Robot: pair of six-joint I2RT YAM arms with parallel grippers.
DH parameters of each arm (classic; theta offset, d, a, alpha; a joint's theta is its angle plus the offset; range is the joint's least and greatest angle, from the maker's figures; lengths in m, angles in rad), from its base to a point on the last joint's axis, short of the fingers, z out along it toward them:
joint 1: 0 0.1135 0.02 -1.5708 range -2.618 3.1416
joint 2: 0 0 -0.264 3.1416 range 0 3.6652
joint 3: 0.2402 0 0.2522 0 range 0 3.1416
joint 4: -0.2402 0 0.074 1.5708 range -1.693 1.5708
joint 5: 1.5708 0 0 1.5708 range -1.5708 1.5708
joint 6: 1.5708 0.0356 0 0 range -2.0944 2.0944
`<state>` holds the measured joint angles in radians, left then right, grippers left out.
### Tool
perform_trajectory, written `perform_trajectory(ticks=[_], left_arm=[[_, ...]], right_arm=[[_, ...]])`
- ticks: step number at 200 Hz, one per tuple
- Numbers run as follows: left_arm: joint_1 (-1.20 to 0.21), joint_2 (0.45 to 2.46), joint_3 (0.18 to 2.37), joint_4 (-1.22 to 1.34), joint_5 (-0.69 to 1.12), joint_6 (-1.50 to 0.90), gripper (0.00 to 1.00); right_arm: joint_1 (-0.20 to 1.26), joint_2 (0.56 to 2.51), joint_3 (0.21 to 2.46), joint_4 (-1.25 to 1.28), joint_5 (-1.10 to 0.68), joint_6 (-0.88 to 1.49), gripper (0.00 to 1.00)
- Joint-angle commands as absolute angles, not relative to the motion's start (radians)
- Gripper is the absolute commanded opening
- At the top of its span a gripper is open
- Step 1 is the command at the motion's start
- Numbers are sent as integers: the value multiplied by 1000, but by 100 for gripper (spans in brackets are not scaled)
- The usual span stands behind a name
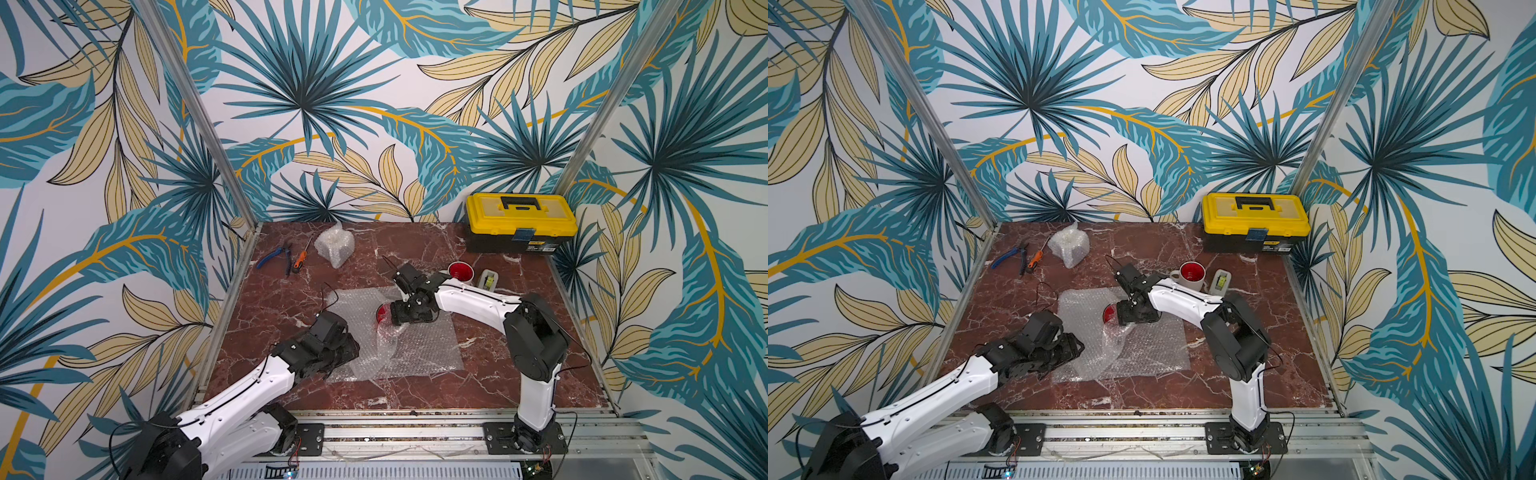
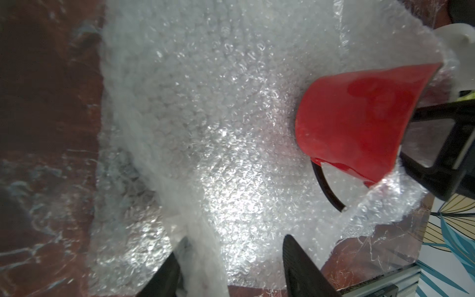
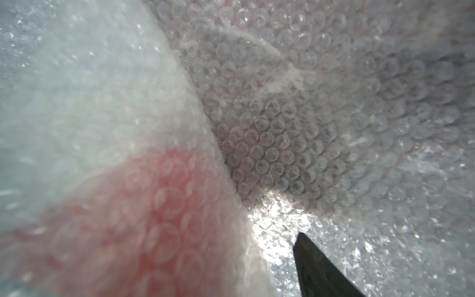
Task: Wrap mugs in bubble wrap
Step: Wrap the mug in bubble wrap.
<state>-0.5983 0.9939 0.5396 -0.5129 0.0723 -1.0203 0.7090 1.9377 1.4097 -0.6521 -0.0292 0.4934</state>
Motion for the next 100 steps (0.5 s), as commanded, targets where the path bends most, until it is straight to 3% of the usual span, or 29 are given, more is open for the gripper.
perform_trajectory(ticks=[1,14,36,100], left_arm=[[-594,976,528,-465,90,-1025,59],[-593,973,520,-459,91,-1028,60],[-594,977,515,-457,91,-1033,43],[-594,965,546,-492,87,-1016,11]], right_arm=[[717,1975,1381,-706,-25,498,74],[717,1976,1383,-706,-26,498,74],[716,1976,1384,-706,-28,497,74],[716,1980,1390,-703,-38,495,73]])
